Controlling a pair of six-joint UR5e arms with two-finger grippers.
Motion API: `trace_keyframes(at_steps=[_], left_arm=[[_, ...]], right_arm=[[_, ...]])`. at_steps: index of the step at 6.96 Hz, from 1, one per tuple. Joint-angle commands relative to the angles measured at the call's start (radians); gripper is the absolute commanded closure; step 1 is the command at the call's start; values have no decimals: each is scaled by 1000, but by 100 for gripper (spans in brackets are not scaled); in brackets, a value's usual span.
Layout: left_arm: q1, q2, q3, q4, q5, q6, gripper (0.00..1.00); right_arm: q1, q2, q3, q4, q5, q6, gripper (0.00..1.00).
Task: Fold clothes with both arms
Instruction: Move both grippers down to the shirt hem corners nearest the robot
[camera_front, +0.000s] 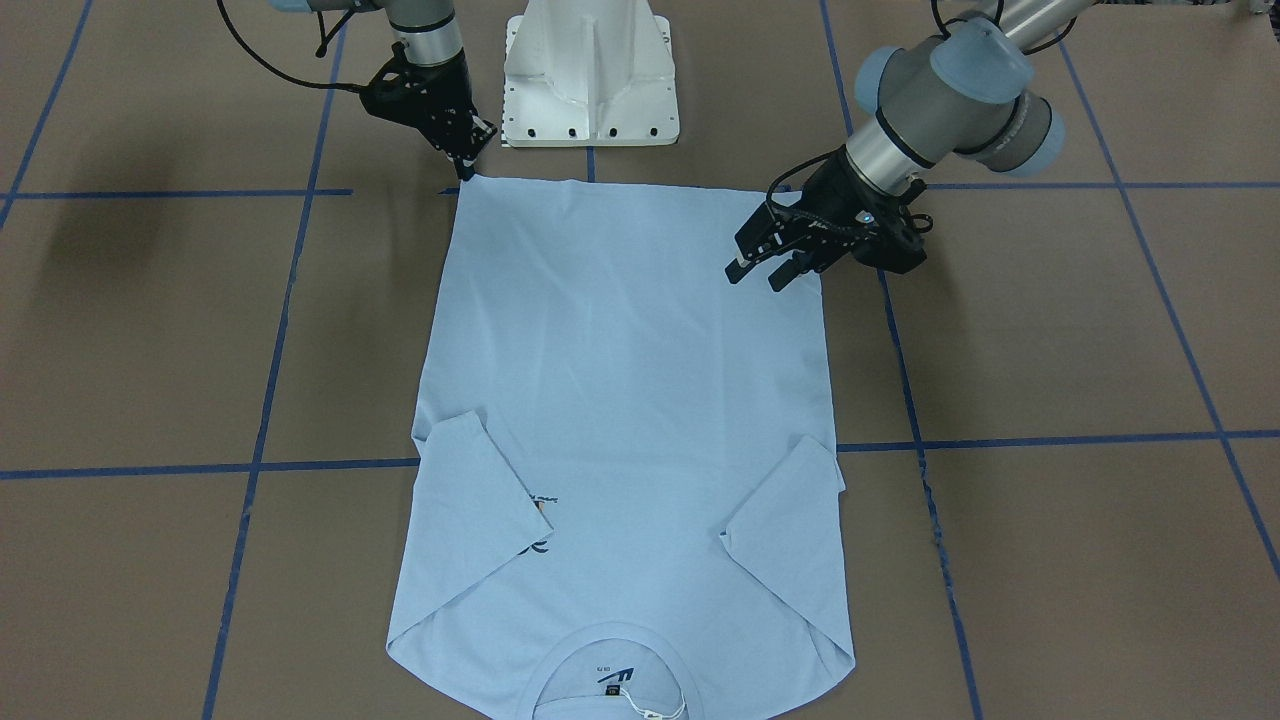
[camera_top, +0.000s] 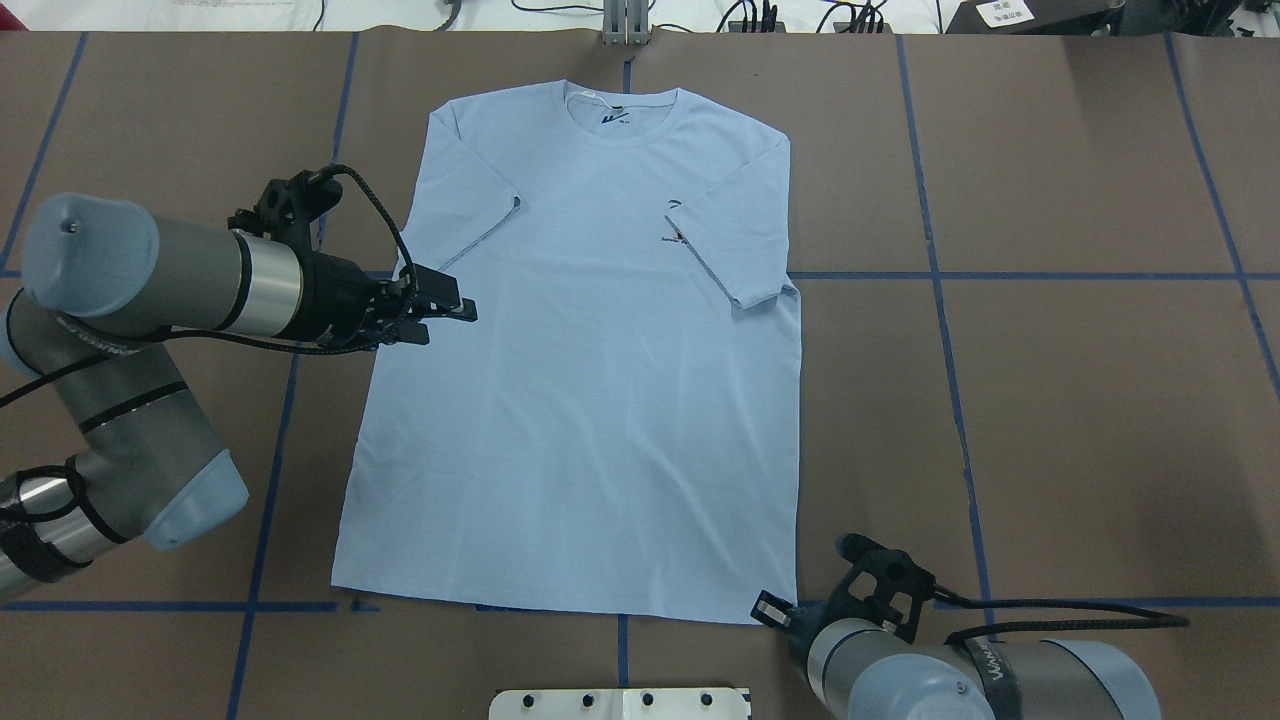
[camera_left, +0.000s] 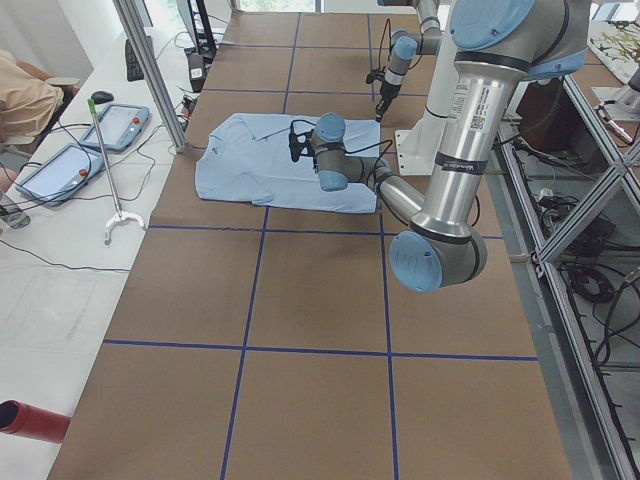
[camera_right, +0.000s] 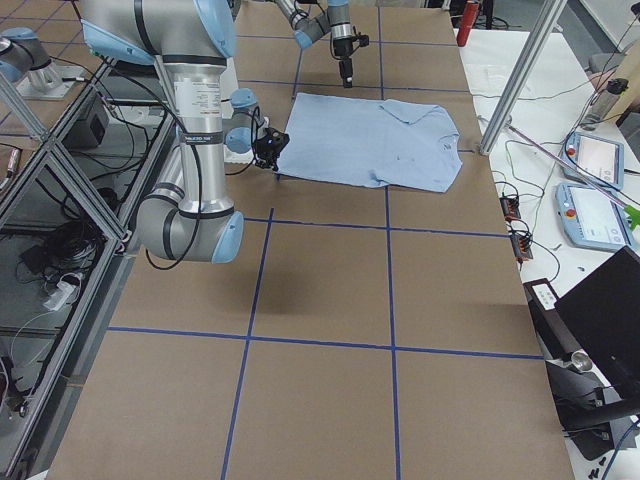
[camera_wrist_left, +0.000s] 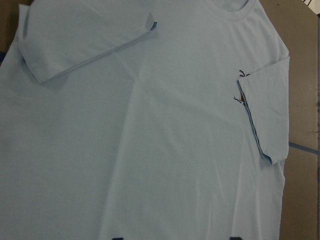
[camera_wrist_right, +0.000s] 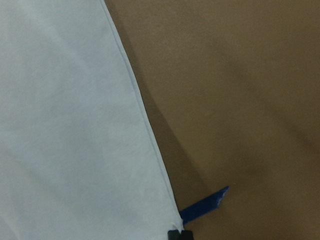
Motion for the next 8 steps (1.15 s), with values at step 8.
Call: trace_keyframes(at_steps=[8], left_arm=[[394, 144, -226, 442, 253, -132, 28]], right_arm=[[7, -147, 90, 3, 11, -5, 100]])
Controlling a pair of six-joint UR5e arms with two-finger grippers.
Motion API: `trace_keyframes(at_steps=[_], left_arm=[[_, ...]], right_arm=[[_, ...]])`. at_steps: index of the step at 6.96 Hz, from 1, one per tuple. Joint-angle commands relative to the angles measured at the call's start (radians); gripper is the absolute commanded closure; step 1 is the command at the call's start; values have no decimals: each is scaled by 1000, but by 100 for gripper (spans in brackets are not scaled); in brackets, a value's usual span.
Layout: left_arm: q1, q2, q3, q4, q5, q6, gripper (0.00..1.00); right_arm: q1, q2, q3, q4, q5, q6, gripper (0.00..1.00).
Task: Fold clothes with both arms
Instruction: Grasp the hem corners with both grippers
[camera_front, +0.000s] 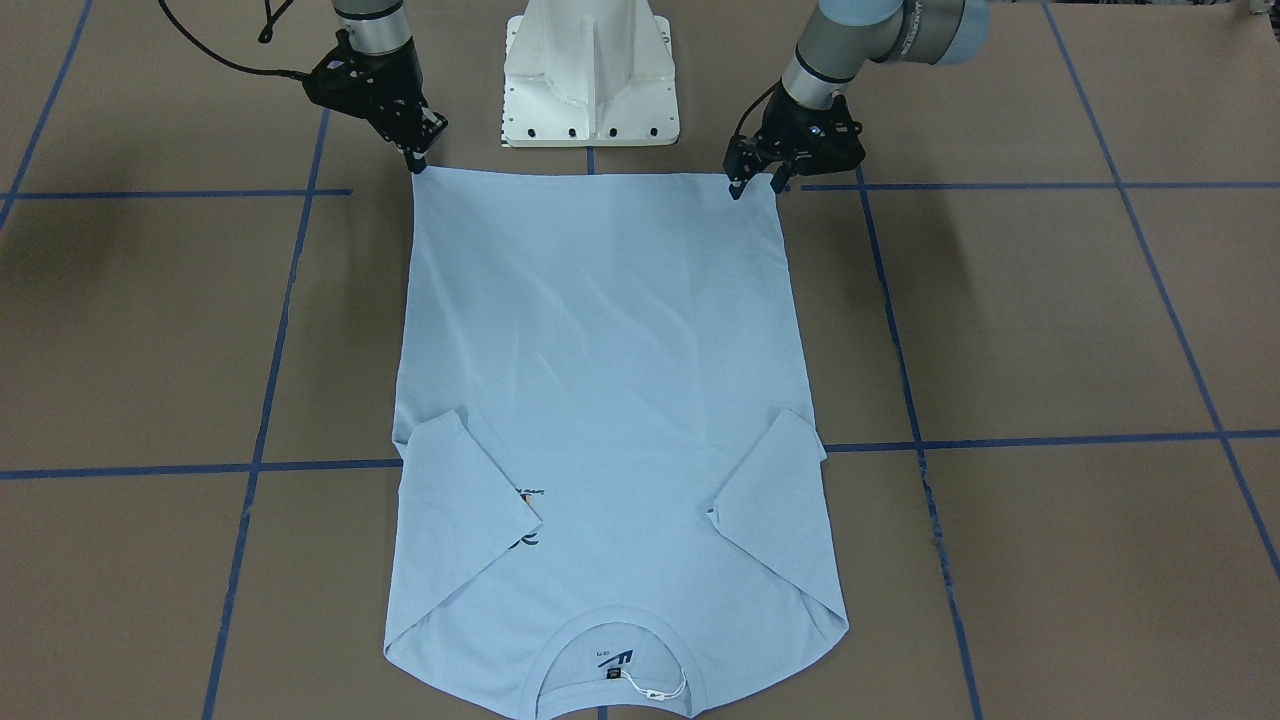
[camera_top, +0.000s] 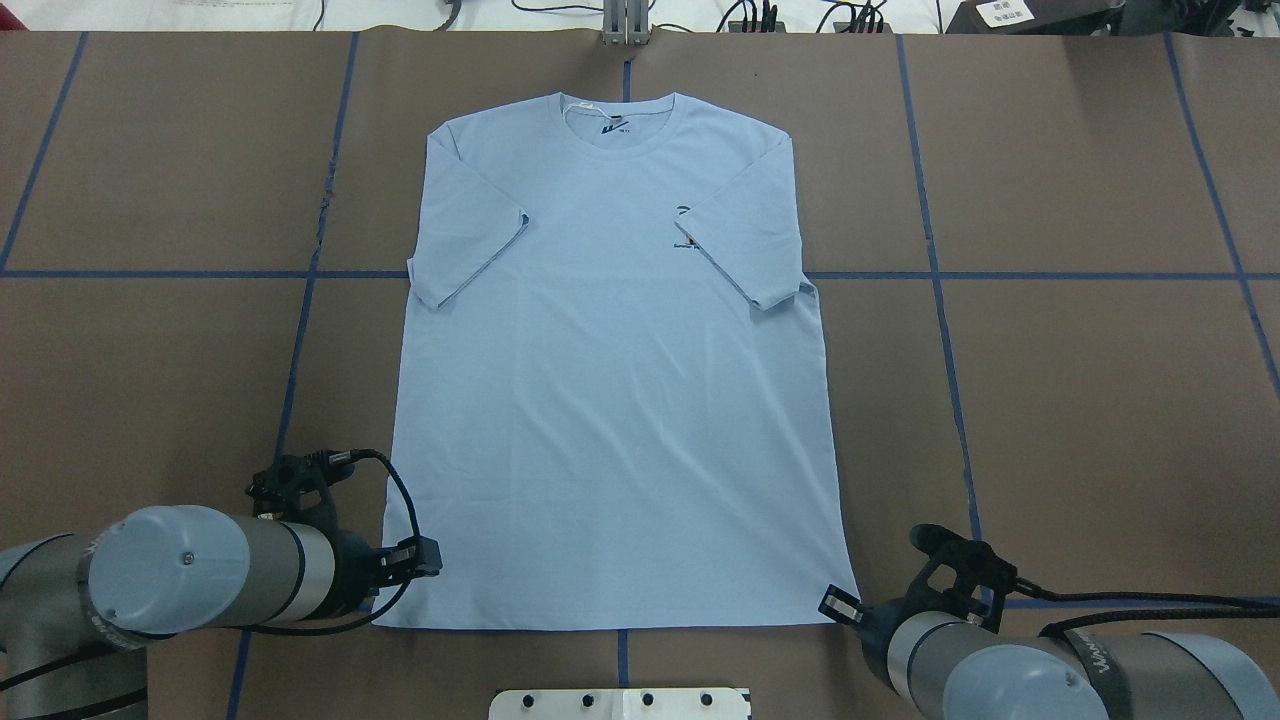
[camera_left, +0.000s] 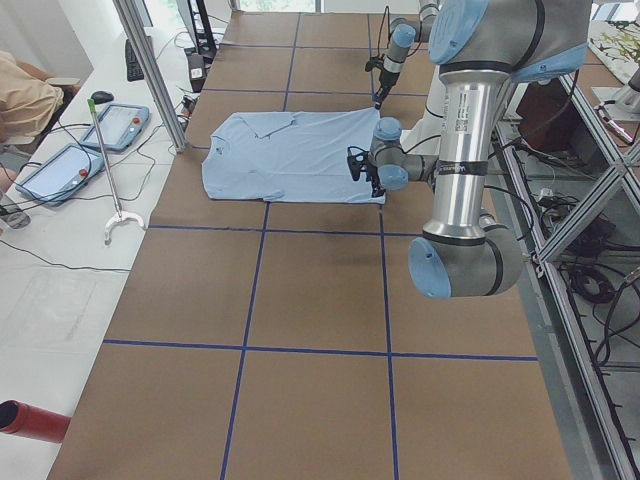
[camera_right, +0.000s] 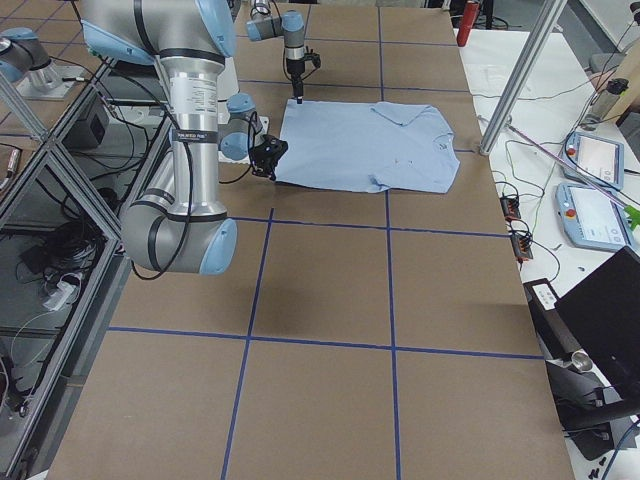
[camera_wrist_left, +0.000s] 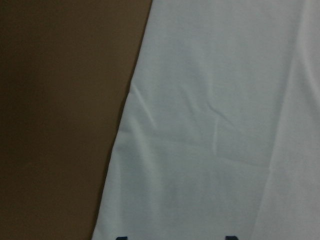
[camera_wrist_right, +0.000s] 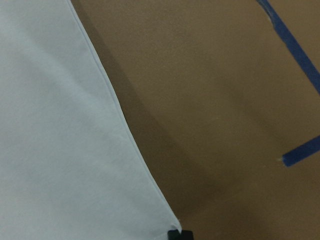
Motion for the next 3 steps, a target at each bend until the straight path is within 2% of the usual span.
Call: trace_keyframes(at_steps=[1, 3], left_arm=[[19, 4, -5, 14, 6, -16, 28], [45, 15, -5, 44, 5, -18, 28]], right_arm=[[-3, 2, -2, 0, -5, 1, 100], [-3, 5, -2, 0, -5, 1, 100]])
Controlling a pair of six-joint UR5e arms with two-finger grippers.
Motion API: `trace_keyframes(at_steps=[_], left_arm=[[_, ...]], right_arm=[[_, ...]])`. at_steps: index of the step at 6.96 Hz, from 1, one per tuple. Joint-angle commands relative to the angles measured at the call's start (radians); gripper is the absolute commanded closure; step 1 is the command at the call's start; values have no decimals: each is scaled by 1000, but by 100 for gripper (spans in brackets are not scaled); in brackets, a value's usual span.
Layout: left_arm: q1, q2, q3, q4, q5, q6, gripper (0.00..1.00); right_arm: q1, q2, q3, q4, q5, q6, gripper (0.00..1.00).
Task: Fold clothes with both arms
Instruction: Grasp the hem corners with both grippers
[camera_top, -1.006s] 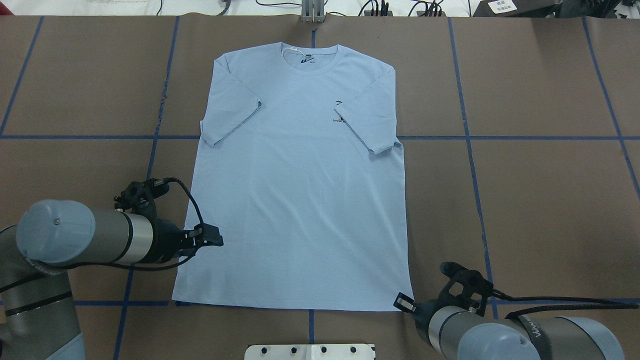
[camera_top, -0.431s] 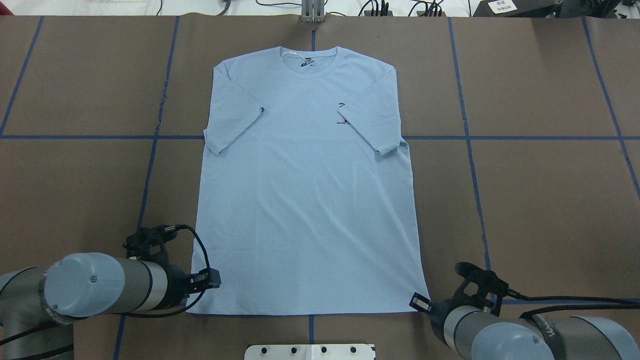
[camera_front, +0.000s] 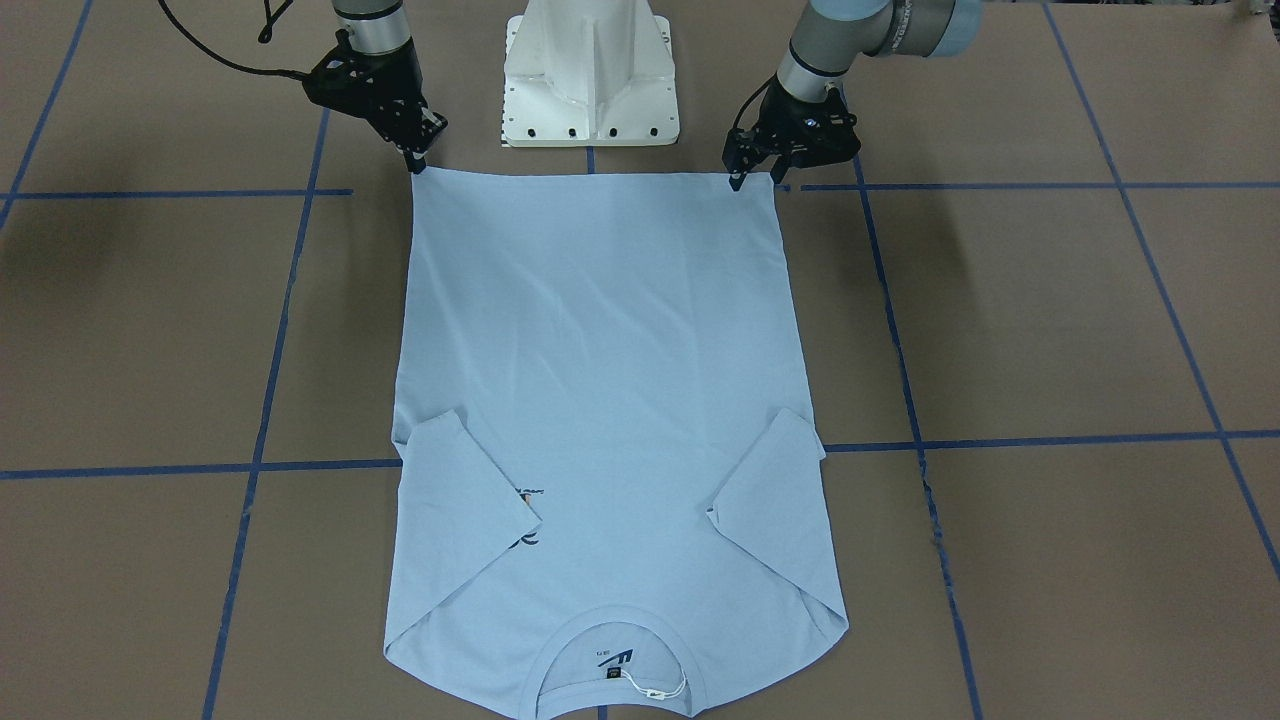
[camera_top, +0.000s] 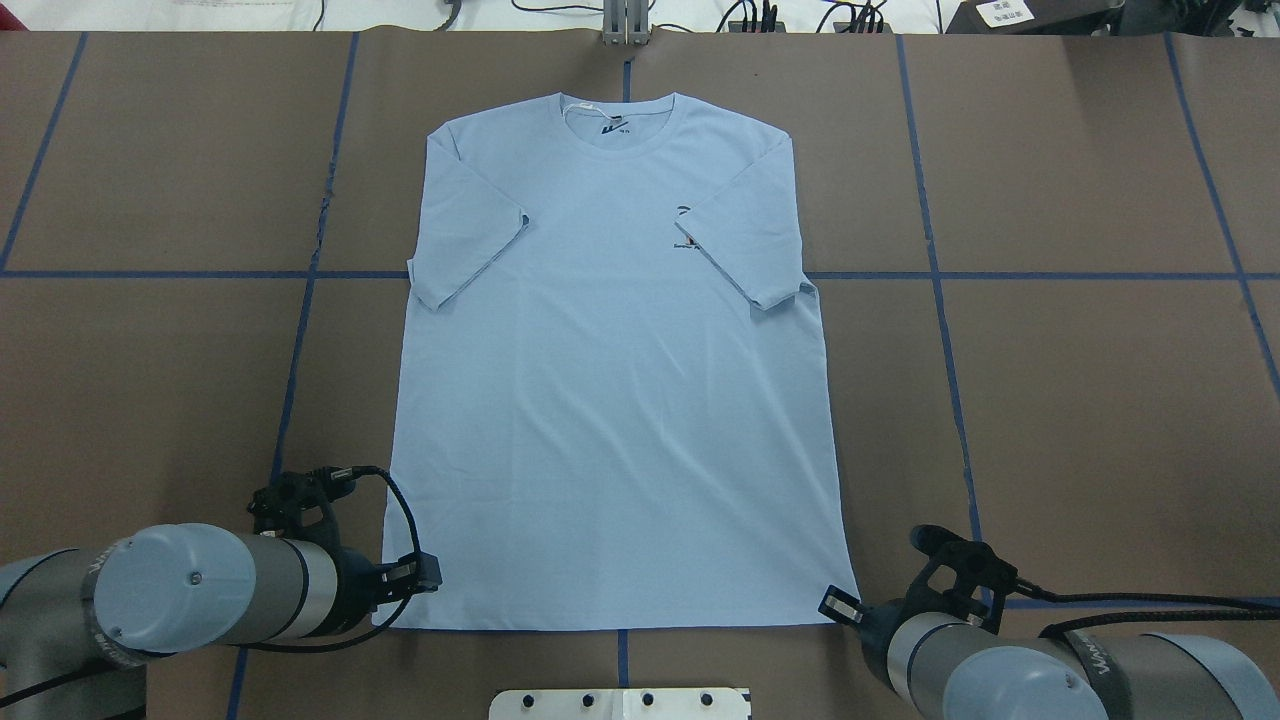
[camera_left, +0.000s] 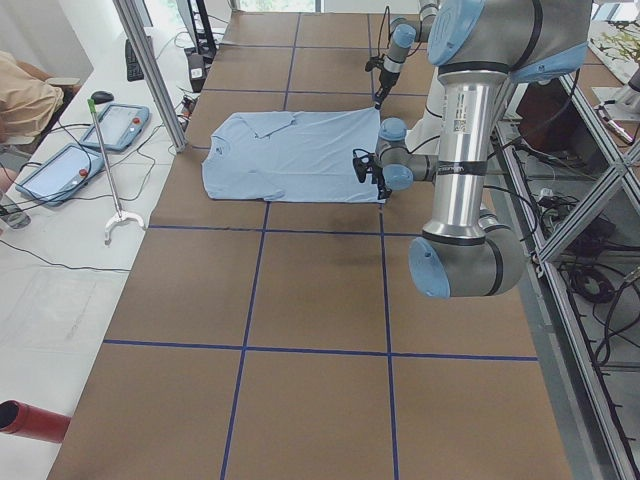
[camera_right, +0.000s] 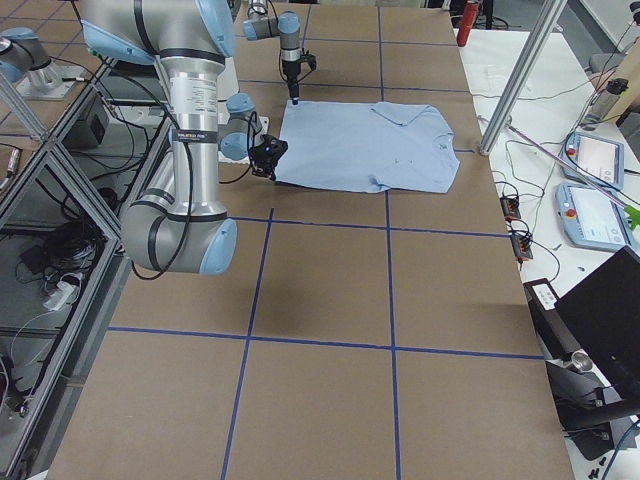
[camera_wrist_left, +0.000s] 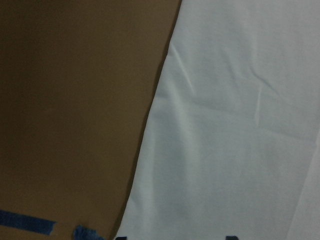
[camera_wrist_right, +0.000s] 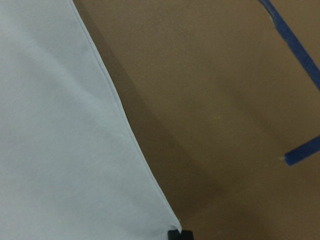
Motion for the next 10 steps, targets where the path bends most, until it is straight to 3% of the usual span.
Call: trace_keyframes(at_steps=[1, 6, 7, 8, 10], left_arm=[[22, 6, 1, 36, -1, -2, 29], [30, 35, 0, 40, -9, -28, 61], [30, 35, 0, 40, -10, -28, 86], [31, 32, -3, 40, -13, -28, 100], [31, 24, -8, 38, -35, -30, 100]], right_arm=[[0, 3, 0, 0, 0, 0, 100], [0, 3, 1, 0, -5, 2, 100], [0, 3, 1, 0, -5, 2, 100], [0, 4, 3, 2, -7, 3, 100], [0, 3, 1, 2, -7, 3, 100]])
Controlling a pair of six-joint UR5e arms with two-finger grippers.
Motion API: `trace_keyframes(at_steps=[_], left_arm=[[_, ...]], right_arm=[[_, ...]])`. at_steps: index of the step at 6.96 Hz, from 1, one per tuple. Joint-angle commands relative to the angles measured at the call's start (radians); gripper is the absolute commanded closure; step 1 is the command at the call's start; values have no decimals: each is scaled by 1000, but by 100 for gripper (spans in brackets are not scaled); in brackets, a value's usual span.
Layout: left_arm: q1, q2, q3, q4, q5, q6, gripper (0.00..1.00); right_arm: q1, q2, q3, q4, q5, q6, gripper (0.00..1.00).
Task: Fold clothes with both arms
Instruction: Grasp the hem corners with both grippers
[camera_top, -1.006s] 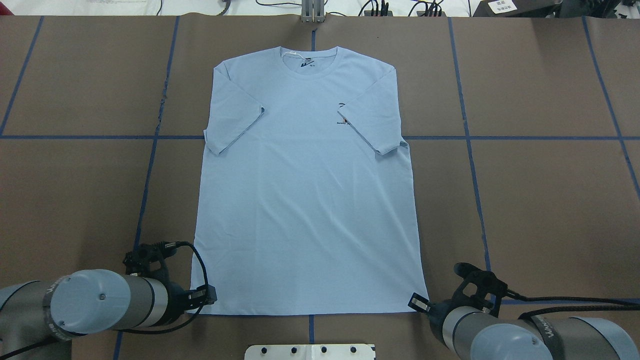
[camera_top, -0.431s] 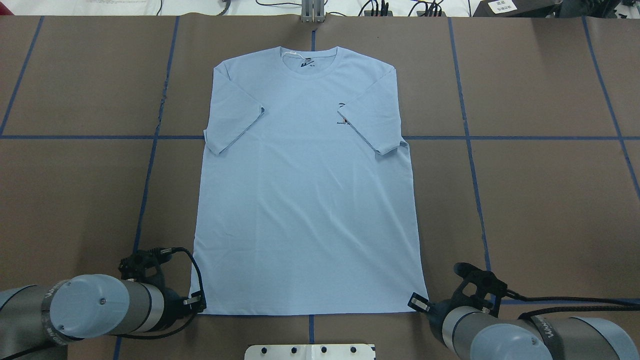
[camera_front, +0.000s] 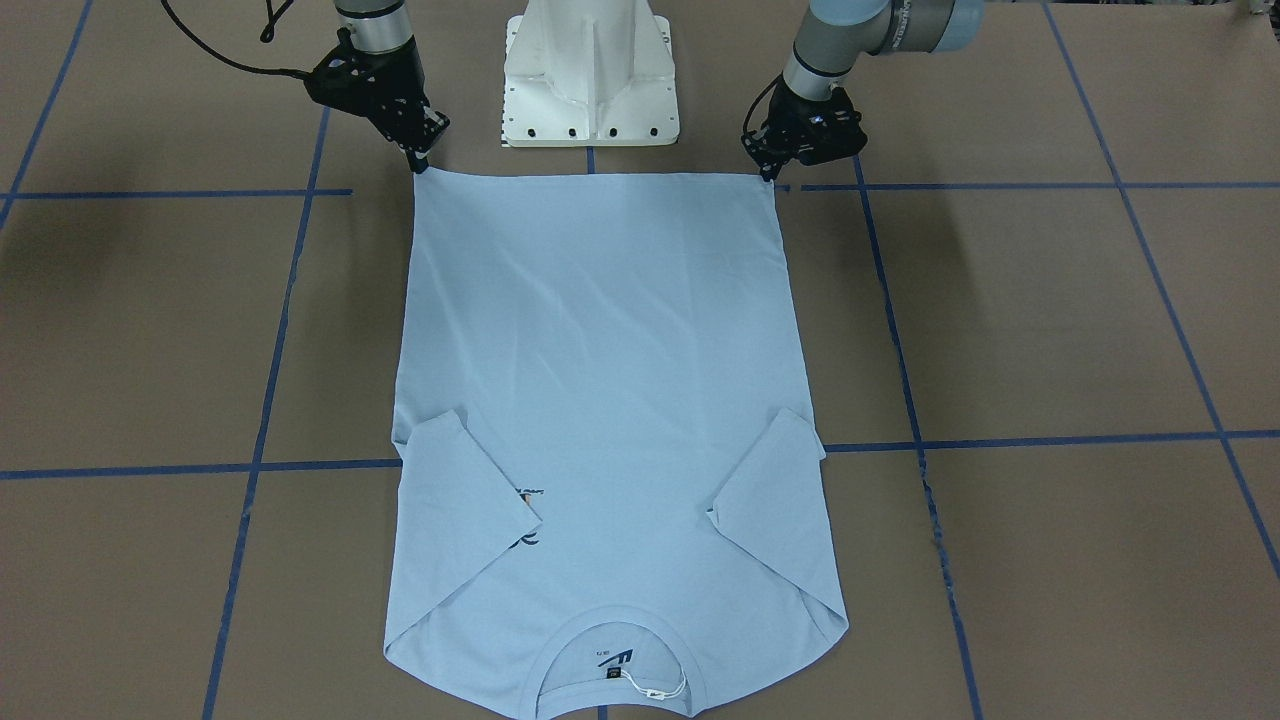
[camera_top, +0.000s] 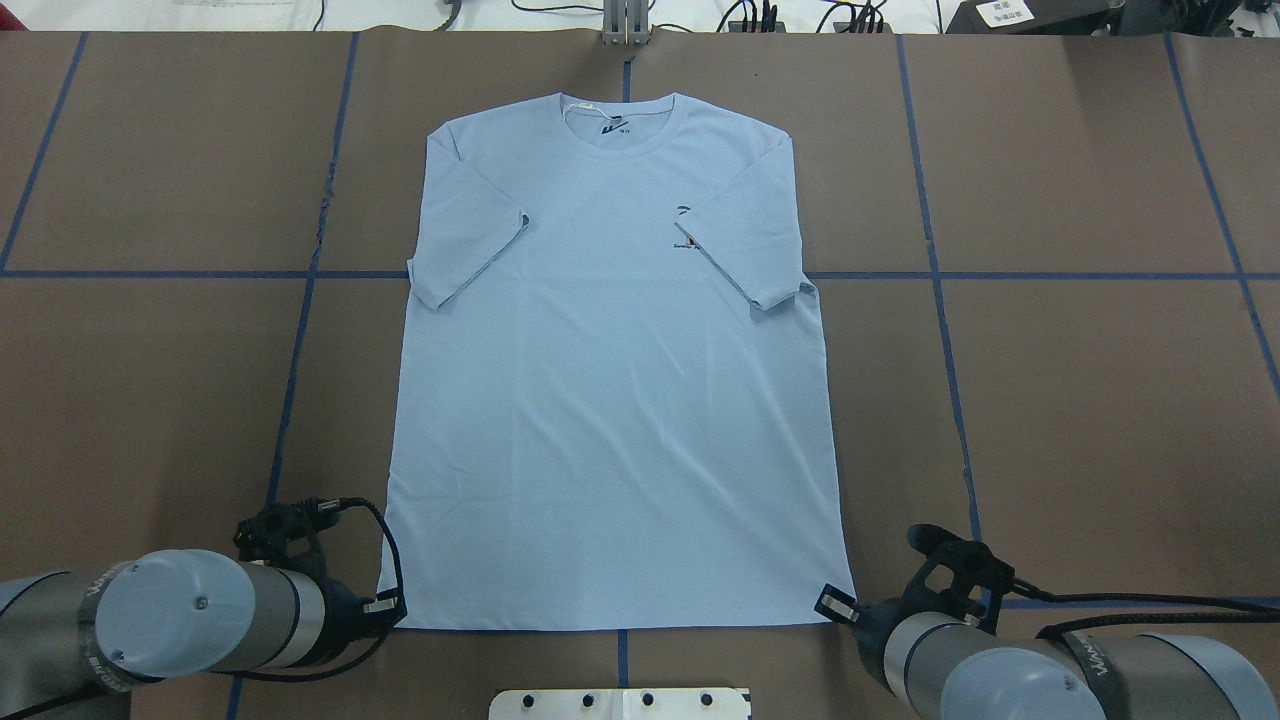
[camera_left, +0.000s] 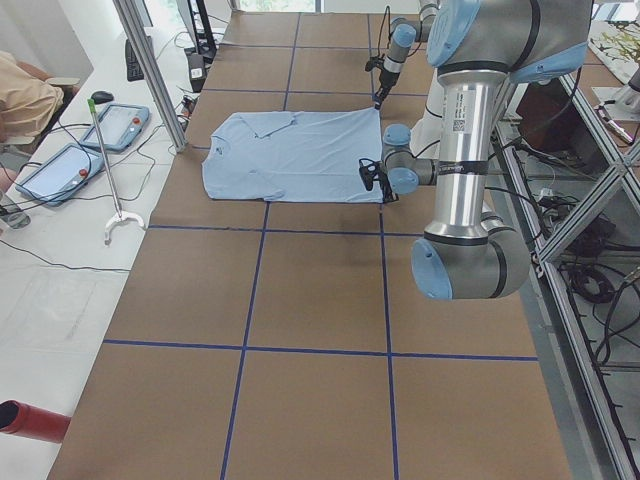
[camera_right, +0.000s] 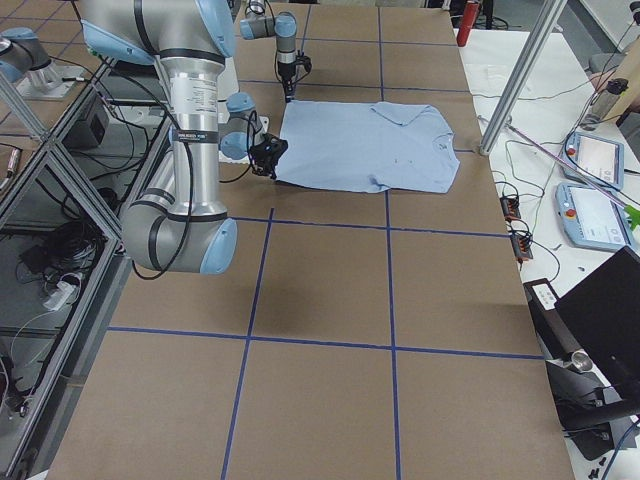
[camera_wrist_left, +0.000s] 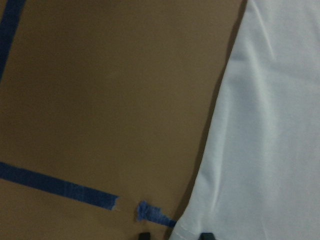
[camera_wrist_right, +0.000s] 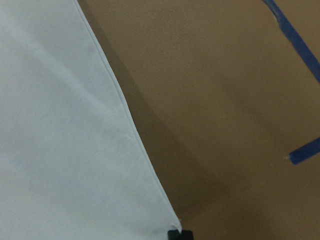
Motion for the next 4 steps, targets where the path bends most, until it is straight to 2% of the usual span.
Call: trace_keyframes(at_steps=[1, 4], left_arm=[[1, -6, -5, -3, -9, -10, 100], [33, 5, -90, 0, -9, -94, 100]], right_arm=[[1, -4, 0, 0, 0, -1, 100], [3, -15, 35, -1, 6, 0, 100]])
